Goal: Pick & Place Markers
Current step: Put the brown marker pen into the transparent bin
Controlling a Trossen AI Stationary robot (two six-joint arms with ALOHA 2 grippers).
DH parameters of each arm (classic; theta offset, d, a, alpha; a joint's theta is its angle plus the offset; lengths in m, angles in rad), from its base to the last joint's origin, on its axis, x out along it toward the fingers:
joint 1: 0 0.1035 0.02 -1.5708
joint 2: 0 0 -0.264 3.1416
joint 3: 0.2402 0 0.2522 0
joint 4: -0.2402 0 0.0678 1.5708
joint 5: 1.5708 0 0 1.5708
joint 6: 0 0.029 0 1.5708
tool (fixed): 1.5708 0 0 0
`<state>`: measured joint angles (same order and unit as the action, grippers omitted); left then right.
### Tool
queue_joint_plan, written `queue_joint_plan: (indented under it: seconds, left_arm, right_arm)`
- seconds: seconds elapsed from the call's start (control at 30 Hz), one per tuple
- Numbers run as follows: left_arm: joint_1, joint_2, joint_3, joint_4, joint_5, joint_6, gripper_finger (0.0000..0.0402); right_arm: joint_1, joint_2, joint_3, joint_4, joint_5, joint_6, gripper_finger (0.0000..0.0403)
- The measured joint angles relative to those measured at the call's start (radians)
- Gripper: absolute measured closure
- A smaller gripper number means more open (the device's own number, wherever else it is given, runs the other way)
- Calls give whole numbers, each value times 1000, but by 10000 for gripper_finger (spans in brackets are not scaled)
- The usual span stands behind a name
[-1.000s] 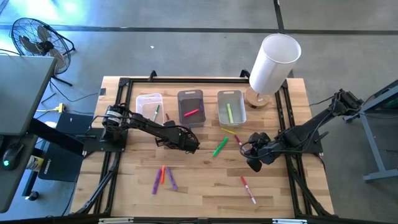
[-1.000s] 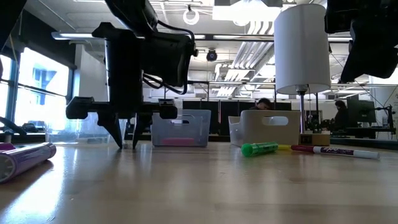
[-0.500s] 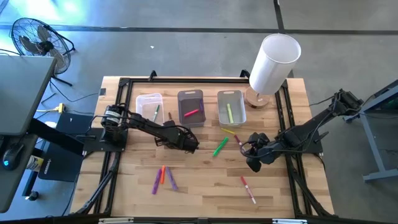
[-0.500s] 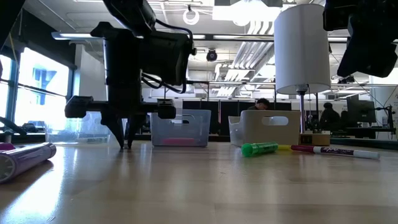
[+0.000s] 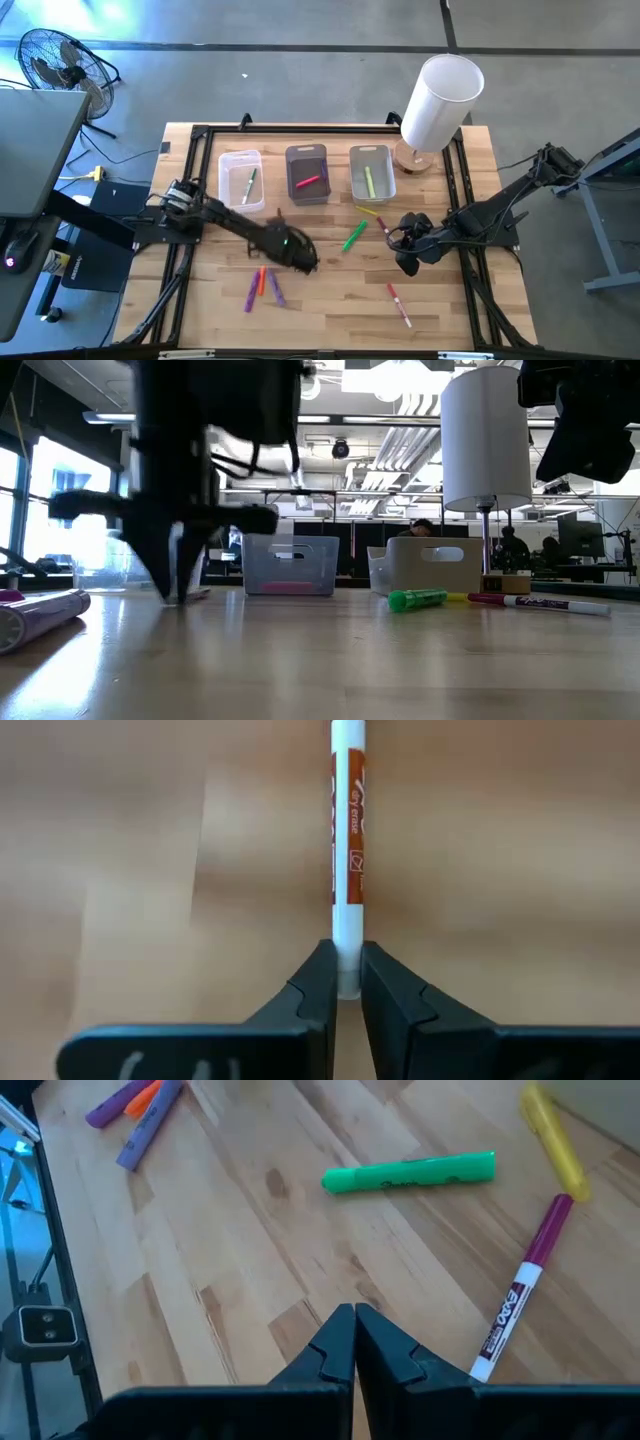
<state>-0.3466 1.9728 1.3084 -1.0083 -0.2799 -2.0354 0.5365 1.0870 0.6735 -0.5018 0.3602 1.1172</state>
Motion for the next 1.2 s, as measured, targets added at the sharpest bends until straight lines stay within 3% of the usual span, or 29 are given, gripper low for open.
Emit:
queue_joint_plan:
  seconds: [0.23,0.57,0.87,1.2]
  left_arm:
    - [-107,0,80,14,104,41,368]
    - [-125,-1,81,73,277,161,311]
    - [-124,-27,81,48,219,173,265]
    - [-41,-26,79,-43,200,241,259]
  right_arm:
    - [0,0,0,0,23,-9,403]
    - [0,0,0,8,53,-19,402]
    - [1,0,0,49,53,-22,403]
    - [1,0,0,59,39,-25,403]
